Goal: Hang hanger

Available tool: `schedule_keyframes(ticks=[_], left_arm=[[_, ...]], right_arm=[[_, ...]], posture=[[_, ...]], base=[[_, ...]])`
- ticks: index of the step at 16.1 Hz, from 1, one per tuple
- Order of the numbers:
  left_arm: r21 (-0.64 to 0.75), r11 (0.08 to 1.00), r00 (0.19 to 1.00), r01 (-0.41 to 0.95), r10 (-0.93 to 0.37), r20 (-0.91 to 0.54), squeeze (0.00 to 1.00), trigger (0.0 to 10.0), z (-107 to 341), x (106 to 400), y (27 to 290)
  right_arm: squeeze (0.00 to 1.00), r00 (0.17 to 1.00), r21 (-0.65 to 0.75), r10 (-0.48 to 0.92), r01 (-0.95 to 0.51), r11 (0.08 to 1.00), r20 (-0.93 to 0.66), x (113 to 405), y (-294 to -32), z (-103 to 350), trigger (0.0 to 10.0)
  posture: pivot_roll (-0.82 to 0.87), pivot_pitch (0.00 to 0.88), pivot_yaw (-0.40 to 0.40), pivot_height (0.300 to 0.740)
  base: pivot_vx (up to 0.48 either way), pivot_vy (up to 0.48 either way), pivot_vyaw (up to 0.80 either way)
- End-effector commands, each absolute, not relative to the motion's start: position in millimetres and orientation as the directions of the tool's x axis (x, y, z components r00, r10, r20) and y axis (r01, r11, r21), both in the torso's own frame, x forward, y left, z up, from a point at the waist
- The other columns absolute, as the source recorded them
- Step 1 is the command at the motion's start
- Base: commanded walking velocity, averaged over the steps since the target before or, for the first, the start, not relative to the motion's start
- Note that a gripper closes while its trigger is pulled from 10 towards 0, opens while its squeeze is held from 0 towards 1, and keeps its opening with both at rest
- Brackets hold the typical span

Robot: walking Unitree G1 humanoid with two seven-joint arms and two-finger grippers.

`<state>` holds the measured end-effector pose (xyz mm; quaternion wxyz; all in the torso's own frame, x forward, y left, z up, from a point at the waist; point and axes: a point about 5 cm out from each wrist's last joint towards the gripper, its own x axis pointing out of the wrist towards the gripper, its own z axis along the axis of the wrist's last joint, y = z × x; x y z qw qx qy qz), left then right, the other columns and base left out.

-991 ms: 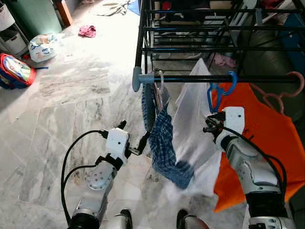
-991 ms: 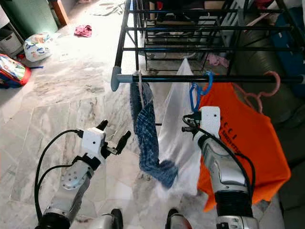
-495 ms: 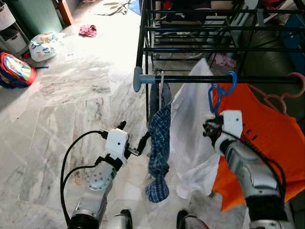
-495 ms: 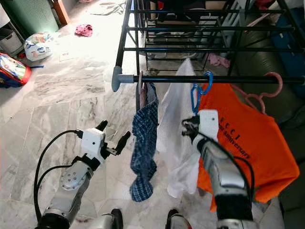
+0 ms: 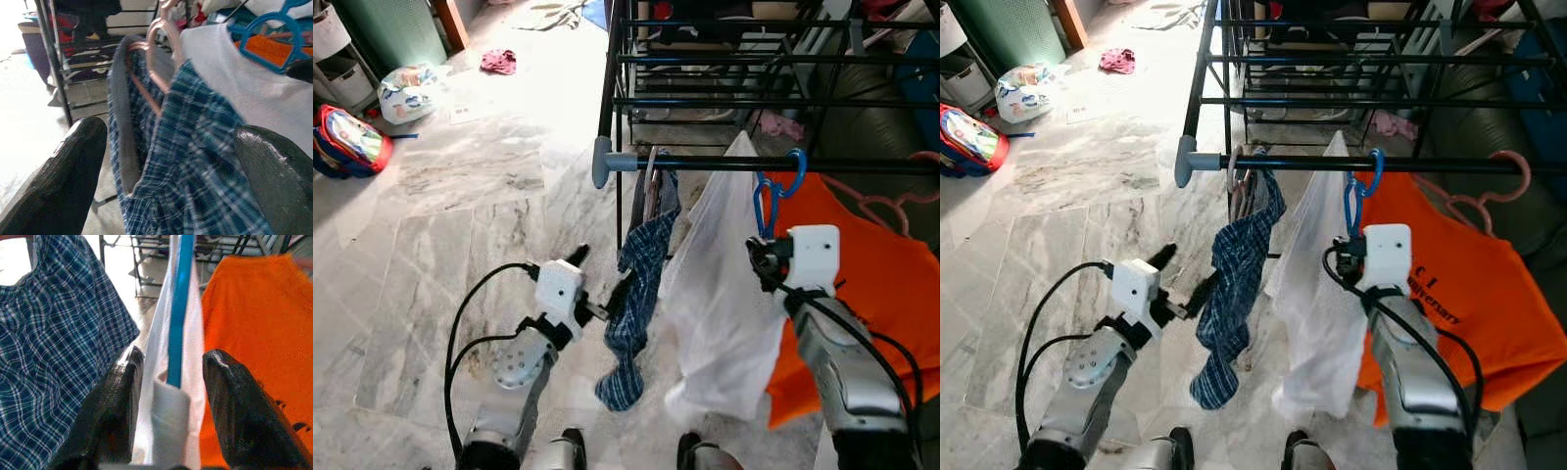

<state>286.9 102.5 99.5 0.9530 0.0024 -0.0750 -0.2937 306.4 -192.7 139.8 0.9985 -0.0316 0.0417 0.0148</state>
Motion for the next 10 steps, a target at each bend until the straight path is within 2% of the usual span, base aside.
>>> schedule_keyframes(ticks=[1, 5, 10], left_arm=[[0.046, 0.814, 0.804, 0.579, -0.579, 0.133, 0.0, 10.0, 99, 283, 103], [0.061, 0.822, 0.813, 0.567, -0.57, 0.123, 0.0, 10.0, 99, 285, 107], [0.109, 0.88, 0.879, 0.461, -0.47, 0.075, 0.0, 10.0, 95, 290, 115]], right_arm=[[1.0, 0.999, -0.081, -0.007, 0.004, 0.997, -0.036, 303, -197, 147, 10.0], [1.0, 0.997, -0.108, -0.052, 0.057, 0.993, 0.052, 299, -197, 160, 10.0], [1.0, 0.979, -0.156, -0.068, 0.099, 0.983, 0.191, 285, -187, 172, 10.0]], posture=[[0.03, 0.214, 0.027, 0.74], [0.02, 0.214, 0.03, 0.74], [0.03, 0.215, 0.027, 0.74]], base=[[0.0, 0.0, 0.0], [0.0, 0.0, 0.0], [0.0, 0.0, 0.0]])
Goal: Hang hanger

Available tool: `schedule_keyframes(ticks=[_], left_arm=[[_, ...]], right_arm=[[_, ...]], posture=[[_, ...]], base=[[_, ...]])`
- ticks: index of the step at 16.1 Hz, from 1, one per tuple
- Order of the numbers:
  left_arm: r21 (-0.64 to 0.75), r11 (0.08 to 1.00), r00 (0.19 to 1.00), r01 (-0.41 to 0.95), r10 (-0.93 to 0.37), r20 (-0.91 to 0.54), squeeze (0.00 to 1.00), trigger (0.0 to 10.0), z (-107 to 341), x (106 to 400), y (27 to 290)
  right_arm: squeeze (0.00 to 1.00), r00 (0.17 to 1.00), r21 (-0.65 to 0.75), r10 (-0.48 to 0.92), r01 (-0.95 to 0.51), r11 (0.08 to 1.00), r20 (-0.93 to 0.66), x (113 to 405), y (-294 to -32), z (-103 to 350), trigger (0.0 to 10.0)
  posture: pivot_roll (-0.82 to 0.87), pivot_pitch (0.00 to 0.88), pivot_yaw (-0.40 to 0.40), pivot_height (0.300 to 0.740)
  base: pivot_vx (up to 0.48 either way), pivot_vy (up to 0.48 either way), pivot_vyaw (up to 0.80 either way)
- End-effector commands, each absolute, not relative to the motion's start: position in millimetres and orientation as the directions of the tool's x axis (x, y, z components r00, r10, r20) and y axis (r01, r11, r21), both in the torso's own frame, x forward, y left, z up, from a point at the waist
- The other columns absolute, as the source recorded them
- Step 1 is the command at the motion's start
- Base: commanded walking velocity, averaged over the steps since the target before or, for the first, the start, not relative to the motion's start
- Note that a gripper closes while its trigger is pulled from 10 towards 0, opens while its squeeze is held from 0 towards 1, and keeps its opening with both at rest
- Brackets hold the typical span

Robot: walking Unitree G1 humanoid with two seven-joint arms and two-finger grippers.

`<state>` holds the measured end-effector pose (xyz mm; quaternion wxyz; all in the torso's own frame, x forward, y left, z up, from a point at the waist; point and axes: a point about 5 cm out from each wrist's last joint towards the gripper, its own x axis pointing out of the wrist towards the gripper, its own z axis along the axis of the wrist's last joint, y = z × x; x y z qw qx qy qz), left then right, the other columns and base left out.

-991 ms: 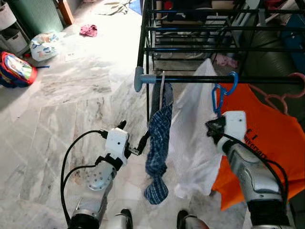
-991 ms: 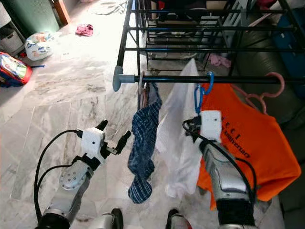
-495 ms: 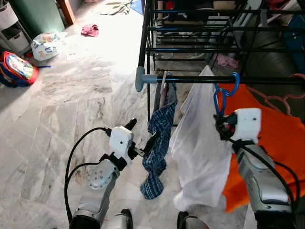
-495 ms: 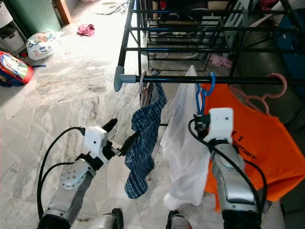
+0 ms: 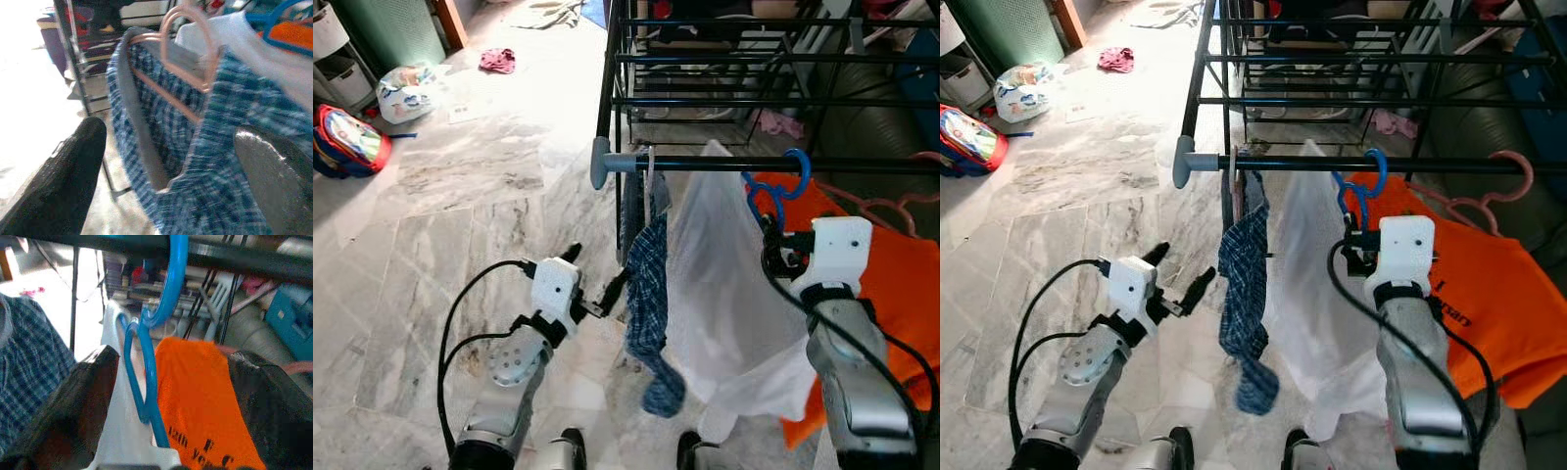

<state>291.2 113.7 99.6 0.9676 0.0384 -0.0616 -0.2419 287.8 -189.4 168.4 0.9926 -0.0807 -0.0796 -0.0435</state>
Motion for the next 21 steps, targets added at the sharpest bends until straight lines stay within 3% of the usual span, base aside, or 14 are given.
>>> schedule_keyframes(ticks=[1, 7, 12, 16, 17, 18, 19, 21], left_arm=[[0.123, 0.898, 0.9, 0.422, -0.431, 0.065, 0.0, 10.0, 94, 291, 117], [0.178, 0.942, 0.947, 0.283, -0.304, 0.102, 0.0, 10.0, 103, 293, 124], [0.192, 0.945, 0.922, 0.265, -0.307, 0.235, 0.0, 10.0, 145, 300, 122], [0.23, 0.95, 0.939, 0.211, -0.263, 0.223, 0.0, 10.0, 149, 310, 132], [0.246, 0.946, 0.936, 0.212, -0.269, 0.226, 0.0, 10.0, 152, 313, 134], [0.276, 0.932, 0.927, 0.232, -0.298, 0.227, 0.0, 10.0, 156, 316, 136], [0.308, 0.912, 0.915, 0.27, -0.343, 0.214, 0.0, 10.0, 159, 320, 138], [0.353, 0.897, 0.908, 0.264, -0.355, 0.222, 0.0, 10.0, 161, 321, 138]], right_arm=[[1.0, 0.977, -0.158, -0.062, 0.096, 0.983, 0.205, 281, -184, 172, 10.0], [1.0, 0.972, -0.176, -0.037, 0.079, 0.981, 0.23, 263, -170, 170, 10.0], [1.0, 0.974, -0.178, -0.025, 0.066, 0.982, 0.227, 262, -167, 167, 10.0], [0.96, 0.974, -0.184, -0.025, 0.067, 0.981, 0.226, 267, -165, 167, 10.0], [0.67, 0.974, -0.184, -0.022, 0.065, 0.981, 0.226, 268, -165, 167, 10.0], [0.06, 0.975, -0.19, -0.01, 0.053, 0.98, 0.223, 270, -164, 167, 10.0], [0.0, 0.976, -0.201, 0.008, 0.037, 0.979, 0.219, 271, -163, 166, 10.0], [0.0, 0.975, -0.208, 0.018, 0.029, 0.978, 0.221, 273, -162, 167, 10.0]], posture=[[0.03, 0.214, 0.025, 0.74], [0.02, 0.182, 0.02, 0.74], [0.04, 0.169, 0.027, 0.74], [0.05, 0.167, 0.023, 0.74], [0.05, 0.169, 0.02, 0.74], [0.06, 0.168, 0.016, 0.74], [0.07, 0.169, 0.008, 0.74], [0.06, 0.166, 0.016, 0.74]], base=[[0.0, 0.0, 0.0], [0.0, 0.0, 0.0], [0.0, 0.0, 0.0], [0.0, 0.0, 0.0], [0.0, 0.0, 0.0], [0.0, 0.0, 0.0], [0.0, 0.0, 0.0], [0.0, 0.0, 0.0]])
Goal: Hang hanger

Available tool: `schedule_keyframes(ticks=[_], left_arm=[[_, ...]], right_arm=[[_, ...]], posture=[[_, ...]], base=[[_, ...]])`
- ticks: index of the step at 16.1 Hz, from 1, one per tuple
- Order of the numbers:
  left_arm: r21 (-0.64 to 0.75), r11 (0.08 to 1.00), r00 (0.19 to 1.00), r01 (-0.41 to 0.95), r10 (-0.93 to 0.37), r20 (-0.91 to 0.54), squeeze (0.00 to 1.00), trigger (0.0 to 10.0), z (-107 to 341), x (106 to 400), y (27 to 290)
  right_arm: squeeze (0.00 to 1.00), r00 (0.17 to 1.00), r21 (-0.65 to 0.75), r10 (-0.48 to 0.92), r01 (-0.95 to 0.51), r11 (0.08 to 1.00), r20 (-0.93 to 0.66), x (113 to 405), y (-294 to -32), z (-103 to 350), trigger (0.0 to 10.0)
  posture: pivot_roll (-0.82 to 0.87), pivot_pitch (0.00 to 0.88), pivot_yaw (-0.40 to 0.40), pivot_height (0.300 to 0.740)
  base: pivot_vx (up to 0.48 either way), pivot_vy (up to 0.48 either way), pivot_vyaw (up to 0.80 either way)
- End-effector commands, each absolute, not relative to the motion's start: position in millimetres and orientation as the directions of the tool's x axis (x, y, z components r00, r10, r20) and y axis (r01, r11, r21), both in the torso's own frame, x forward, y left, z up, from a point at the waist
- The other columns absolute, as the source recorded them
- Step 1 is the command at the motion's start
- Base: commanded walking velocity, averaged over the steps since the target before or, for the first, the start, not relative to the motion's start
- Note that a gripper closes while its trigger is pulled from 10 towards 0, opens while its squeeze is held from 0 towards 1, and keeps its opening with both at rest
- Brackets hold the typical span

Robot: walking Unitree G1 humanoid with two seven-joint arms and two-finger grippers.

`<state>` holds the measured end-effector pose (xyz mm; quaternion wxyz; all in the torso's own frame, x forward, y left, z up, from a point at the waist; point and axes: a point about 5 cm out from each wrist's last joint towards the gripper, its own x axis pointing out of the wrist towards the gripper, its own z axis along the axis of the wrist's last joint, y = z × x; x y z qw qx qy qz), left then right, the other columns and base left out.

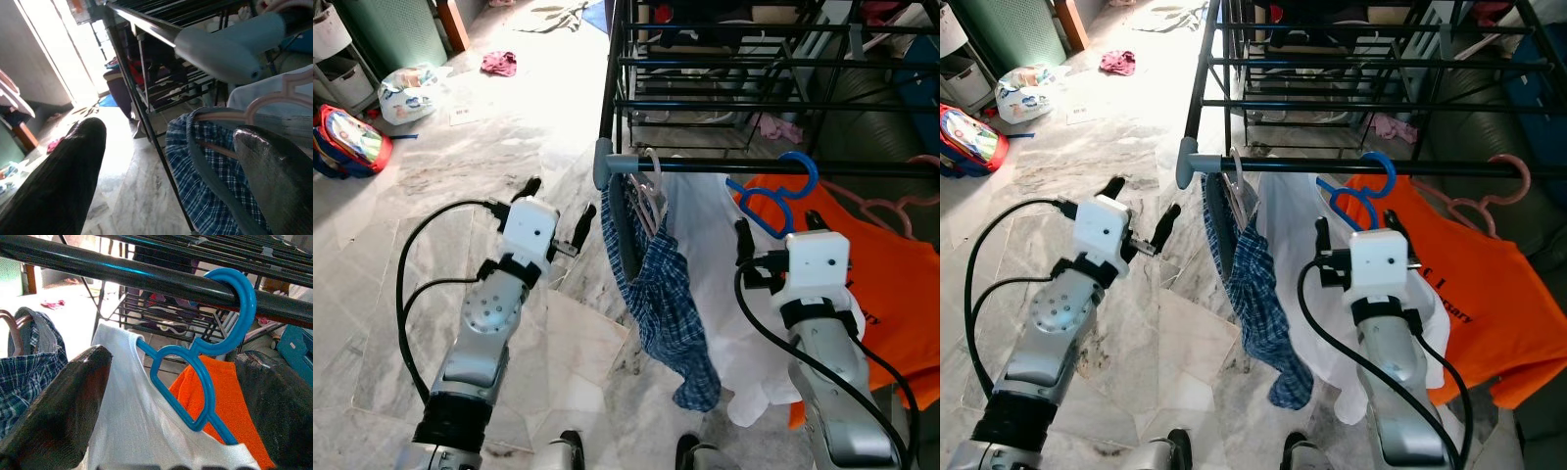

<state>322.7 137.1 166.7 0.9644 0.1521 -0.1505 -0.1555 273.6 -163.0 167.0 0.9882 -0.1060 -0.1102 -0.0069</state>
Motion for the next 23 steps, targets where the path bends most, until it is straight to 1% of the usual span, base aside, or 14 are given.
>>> schedule_keyframes(ticks=[1, 3, 5, 8, 12, 14, 17, 23], left_arm=[[0.354, 0.905, 0.917, 0.236, -0.328, 0.228, 0.0, 10.0, 160, 320, 136], [0.294, 0.932, 0.937, 0.211, -0.279, 0.21, 0.0, 10.0, 149, 312, 132], [0.282, 0.944, 0.955, 0.17, -0.229, 0.19, 0.0, 10.0, 135, 305, 131], [0.246, 0.963, 0.976, 0.11, -0.151, 0.155, 0.0, 10.0, 126, 305, 137], [0.252, 0.963, 0.979, 0.094, -0.135, 0.15, 0.0, 10.0, 126, 305, 142], [0.239, 0.968, 0.982, 0.081, -0.118, 0.145, 0.0, 10.0, 126, 306, 144], [0.235, 0.968, 0.982, 0.091, -0.126, 0.139, 0.0, 10.0, 125, 305, 139], [0.241, 0.966, 0.982, 0.097, -0.132, 0.135, 0.0, 10.0, 126, 307, 140]], right_arm=[[0.0, 0.974, -0.213, 0.019, 0.03, 0.977, 0.226, 273, -162, 167, 10.0], [0.0, 0.972, -0.196, -0.002, 0.05, 0.979, 0.234, 270, -164, 168, 10.0], [0.0, 0.973, -0.193, -0.01, 0.056, 0.98, 0.231, 268, -165, 166, 10.0], [0.0, 0.976, -0.183, -0.019, 0.06, 0.981, 0.217, 269, -166, 164, 10.0], [0.0, 0.976, -0.193, 0.011, 0.032, 0.981, 0.219, 274, -165, 167, 10.0], [0.0, 0.976, -0.193, 0.013, 0.029, 0.981, 0.216, 274, -165, 167, 10.0], [0.0, 0.977, -0.195, 0.019, 0.024, 0.981, 0.212, 273, -163, 166, 10.0], [0.0, 0.978, -0.197, 0.004, 0.038, 0.98, 0.209, 271, -165, 165, 10.0]], posture=[[0.05, 0.167, 0.022, 0.74], [0.04, 0.171, 0.03, 0.74], [0.03, 0.175, 0.031, 0.74], [0.04, 0.182, 0.018, 0.74], [0.05, 0.194, 0.009, 0.74], [0.04, 0.201, 0.007, 0.74], [0.04, 0.209, 0.011, 0.74], [0.03, 0.214, 0.019, 0.74]], base=[[0.0, 0.0, 0.0], [0.0, 0.0, 0.0], [0.0, 0.0, 0.0], [0.0, 0.0, -0.18], [0.0, 0.0, -0.55], [0.0, 0.0, 0.0], [-0.257, 0.0, 0.0], [-0.296, 0.0, 0.0]])
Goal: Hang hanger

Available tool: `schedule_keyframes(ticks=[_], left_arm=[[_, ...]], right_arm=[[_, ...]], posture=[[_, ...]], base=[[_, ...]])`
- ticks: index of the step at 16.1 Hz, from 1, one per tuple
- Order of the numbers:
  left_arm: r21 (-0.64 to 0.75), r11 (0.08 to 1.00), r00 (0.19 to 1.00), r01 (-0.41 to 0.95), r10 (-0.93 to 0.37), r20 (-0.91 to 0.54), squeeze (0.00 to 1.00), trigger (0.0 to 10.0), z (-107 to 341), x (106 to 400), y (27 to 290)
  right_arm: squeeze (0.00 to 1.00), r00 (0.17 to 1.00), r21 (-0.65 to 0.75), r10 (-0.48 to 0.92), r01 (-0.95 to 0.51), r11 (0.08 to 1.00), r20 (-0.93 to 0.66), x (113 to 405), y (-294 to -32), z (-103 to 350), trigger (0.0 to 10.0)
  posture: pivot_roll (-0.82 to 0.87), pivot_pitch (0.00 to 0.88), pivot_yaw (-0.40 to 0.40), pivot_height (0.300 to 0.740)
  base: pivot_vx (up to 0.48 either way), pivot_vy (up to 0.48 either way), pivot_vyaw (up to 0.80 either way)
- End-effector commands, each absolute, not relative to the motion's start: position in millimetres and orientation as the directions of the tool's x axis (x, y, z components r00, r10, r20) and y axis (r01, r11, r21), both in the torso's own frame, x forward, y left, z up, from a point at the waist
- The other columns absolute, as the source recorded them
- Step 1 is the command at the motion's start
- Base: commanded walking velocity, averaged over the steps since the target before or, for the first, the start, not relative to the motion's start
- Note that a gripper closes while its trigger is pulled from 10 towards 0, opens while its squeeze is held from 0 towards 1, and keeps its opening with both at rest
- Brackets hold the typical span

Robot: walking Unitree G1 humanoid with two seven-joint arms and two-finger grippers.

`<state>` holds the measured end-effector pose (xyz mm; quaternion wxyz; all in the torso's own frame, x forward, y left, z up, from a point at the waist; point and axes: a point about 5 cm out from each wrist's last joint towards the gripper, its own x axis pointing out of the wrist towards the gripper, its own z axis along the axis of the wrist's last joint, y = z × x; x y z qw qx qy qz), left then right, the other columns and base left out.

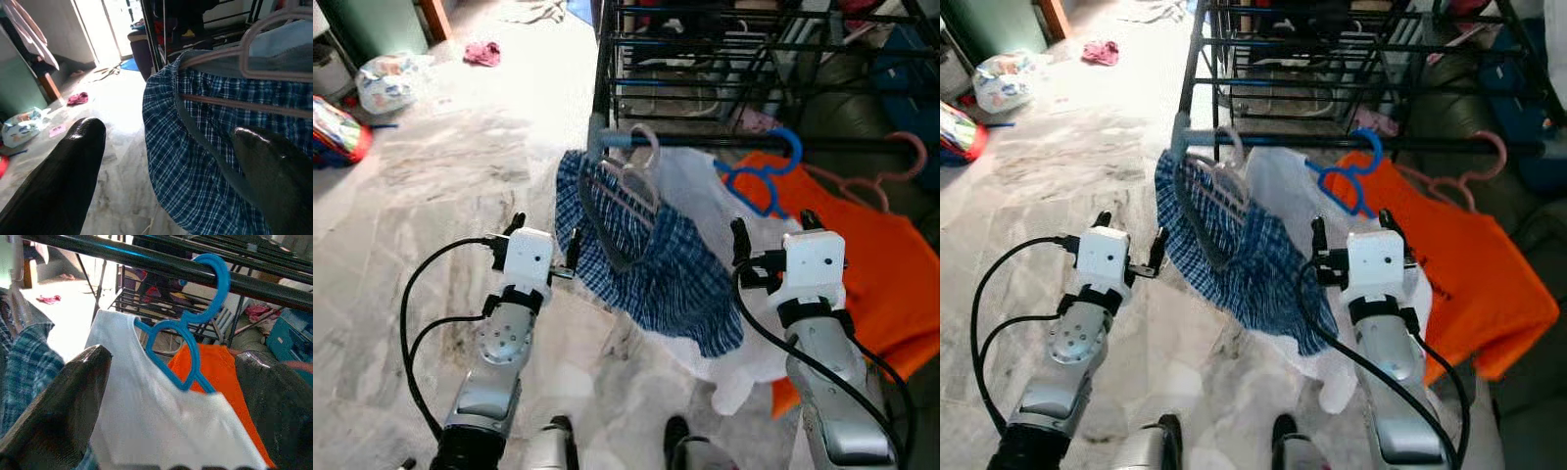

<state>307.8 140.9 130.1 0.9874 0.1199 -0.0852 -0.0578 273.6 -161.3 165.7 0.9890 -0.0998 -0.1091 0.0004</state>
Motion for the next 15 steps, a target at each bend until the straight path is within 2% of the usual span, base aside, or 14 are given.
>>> schedule_keyframes(ticks=[1, 7, 13, 15], left_arm=[[0.242, 0.965, 0.982, 0.1, -0.135, 0.134, 0.0, 10.0, 126.2, 307.4, 139.8], [0.242, 0.964, 0.978, 0.112, -0.149, 0.143, 0.0, 10.0, 128.0, 309.7, 137.3], [0.166, 0.966, 0.967, 0.2, -0.222, 0.123, 0.0, 10.0, 127.6, 310.2, 134.0], [0.162, 0.966, 0.967, 0.203, -0.224, 0.124, 0.0, 10.0, 128.6, 311.1, 133.3]], right_arm=[[0.0, 0.978, -0.197, 0.003, 0.039, 0.98, 0.21, 271.6, -164.7, 164.9, 10.0], [0.0, 0.975, -0.198, -0.003, 0.048, 0.979, 0.221, 273.5, -165.3, 167.7, 10.0], [0.0, 0.976, -0.198, -0.012, 0.057, 0.979, 0.218, 272.5, -166.3, 166.7, 10.0], [0.0, 0.976, -0.198, -0.012, 0.056, 0.979, 0.217, 272.6, -165.9, 166.6, 10.0]], posture=[[0.03, 0.214, 0.019, 0.74], [0.03, 0.205, 0.021, 0.74], [0.03, 0.202, 0.02, 0.74], [0.03, 0.199, 0.023, 0.74]], base=[[-0.307, 0.0, 0.0], [-0.293, 0.0, 0.0], [0.0, 0.0, 0.0], [0.0, 0.0, -0.52]])
